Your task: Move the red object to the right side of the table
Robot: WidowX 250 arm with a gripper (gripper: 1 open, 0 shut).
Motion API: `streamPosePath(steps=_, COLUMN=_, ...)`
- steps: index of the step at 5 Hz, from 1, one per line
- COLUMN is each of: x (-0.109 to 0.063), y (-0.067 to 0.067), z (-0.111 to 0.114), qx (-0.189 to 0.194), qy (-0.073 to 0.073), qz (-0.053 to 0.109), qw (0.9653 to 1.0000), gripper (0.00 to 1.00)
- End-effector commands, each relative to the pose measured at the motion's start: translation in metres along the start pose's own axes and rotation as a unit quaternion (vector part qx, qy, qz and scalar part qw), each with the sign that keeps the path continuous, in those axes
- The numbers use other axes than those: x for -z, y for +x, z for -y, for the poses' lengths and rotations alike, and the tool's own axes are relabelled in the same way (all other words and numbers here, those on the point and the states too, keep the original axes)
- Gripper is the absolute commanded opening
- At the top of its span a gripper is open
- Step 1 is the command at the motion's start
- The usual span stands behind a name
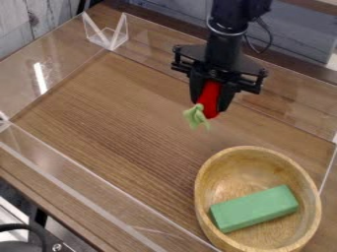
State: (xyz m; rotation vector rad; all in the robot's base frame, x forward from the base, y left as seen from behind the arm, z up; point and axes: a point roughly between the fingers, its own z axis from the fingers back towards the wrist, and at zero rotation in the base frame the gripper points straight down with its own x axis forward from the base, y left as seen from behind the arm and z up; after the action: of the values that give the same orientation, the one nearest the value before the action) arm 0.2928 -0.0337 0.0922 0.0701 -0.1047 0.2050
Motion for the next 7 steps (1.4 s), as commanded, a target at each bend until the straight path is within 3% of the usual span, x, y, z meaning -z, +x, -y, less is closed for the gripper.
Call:
streamPosePath(steps=1, x=-0.024, y=0.011, z=0.004, qx=-0.001, qy=-0.012, qz=0.042, qw=0.9991, gripper=0.00)
streamPosePath(steps=4, x=-0.031, y=0.009, z=0.001, qx=-0.008, qy=-0.009, qz=0.049, qw=0.9987, gripper=0.00)
streamPosePath(steps=7, x=-0.004, y=0.022, z=0.028, qx=-0.005, qy=-0.030, qz=0.028, qw=0.9991, gripper=0.00)
